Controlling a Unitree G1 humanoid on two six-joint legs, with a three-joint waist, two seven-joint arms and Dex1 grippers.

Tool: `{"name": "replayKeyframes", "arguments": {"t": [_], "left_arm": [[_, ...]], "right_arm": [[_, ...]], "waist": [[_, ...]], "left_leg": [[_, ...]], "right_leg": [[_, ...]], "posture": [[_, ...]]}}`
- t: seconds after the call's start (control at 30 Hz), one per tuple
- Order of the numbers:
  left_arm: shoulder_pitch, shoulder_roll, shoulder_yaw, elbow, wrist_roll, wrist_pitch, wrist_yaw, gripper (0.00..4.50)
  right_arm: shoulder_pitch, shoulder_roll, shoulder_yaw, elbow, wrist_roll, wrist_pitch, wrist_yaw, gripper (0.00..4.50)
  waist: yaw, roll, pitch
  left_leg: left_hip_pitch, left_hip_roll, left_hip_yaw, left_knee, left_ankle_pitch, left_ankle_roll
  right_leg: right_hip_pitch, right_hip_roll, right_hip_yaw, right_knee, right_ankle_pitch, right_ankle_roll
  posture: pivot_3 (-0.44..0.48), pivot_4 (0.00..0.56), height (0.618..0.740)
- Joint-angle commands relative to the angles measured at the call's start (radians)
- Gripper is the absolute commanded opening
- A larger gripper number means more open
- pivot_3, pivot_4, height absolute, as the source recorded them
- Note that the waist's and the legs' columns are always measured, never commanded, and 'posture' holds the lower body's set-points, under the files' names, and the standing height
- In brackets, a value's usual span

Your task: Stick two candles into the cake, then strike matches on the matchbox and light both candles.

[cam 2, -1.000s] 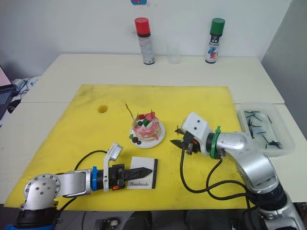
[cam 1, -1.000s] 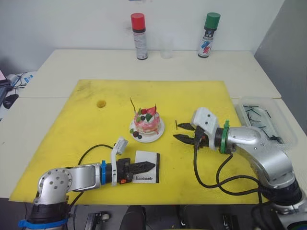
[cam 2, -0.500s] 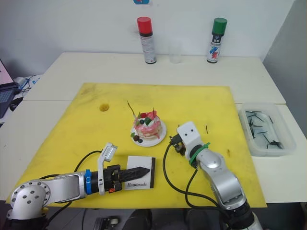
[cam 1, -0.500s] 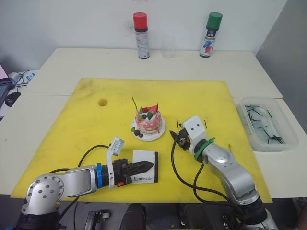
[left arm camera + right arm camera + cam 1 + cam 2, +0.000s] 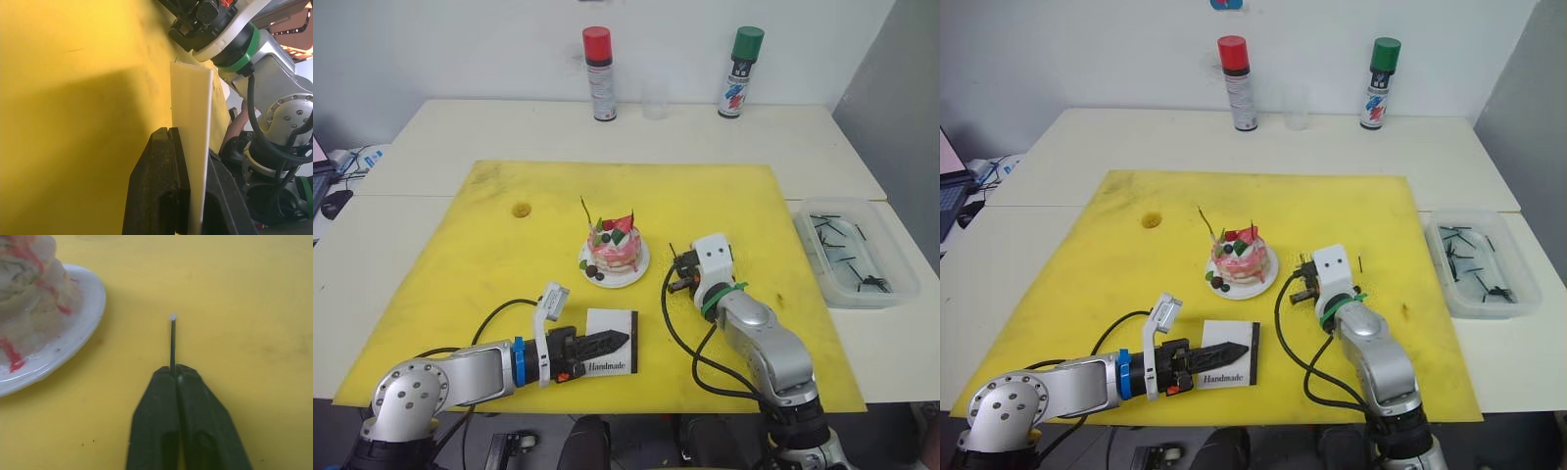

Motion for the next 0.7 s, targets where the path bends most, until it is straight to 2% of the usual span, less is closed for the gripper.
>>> {"name": "replayKeyframes", "arguments": {"t": [0.03,0.3,0.47,0.6,0.7], "left_arm": [[0.008,0.010,-0.008,-0.035,-0.015,-0.022,-0.008,0.00],[0.020,0.023,-0.012,-0.038,-0.013,-0.034,-0.016,0.00],[0.027,0.046,-0.012,-0.038,-0.010,-0.026,-0.043,0.00],[0.025,0.065,-0.014,-0.033,-0.008,-0.025,-0.069,0.00],[0.014,0.074,-0.013,-0.025,-0.010,-0.028,-0.081,0.00]], "right_arm": [[-0.017,0.024,-0.028,-0.031,0.031,0.055,-0.008,0.02],[-0.073,-0.030,-0.097,-0.213,0.124,0.247,0.045,0.02],[-0.015,-0.303,-0.114,-0.418,0.277,0.391,0.253,0.02],[0.097,-0.538,-0.086,-0.536,0.335,0.299,0.409,0.02],[0.163,-0.606,-0.086,-0.553,0.351,0.253,0.438,0.02]], "waist": [[0.000,0.000,0.000],[0.001,0.000,0.000],[0.008,0.000,0.000],[0.008,0.001,0.000],[0.005,0.000,0.000]], "left_leg": [[0.000,0.000,0.000,0.000,0.000,0.000],[-0.001,0.001,0.000,0.000,0.000,0.000],[-0.002,0.000,0.000,0.000,0.000,0.000],[-0.001,0.001,0.000,-0.001,0.000,0.000],[-0.001,0.001,0.000,-0.001,0.000,0.000]], "right_leg": [[0.000,0.000,0.000,0.000,0.000,0.000],[-0.001,0.001,0.000,0.000,0.000,-0.001],[0.000,0.000,0.000,-0.001,-0.001,-0.001],[-0.001,0.001,-0.001,-0.001,-0.002,-0.002],[-0.001,0.001,0.000,-0.001,-0.002,-0.002]], "posture": [[0.000,0.150,0.740],[0.000,0.150,0.740],[0.000,0.150,0.740],[0.000,0.150,0.740],[0.000,0.150,0.740]]}}
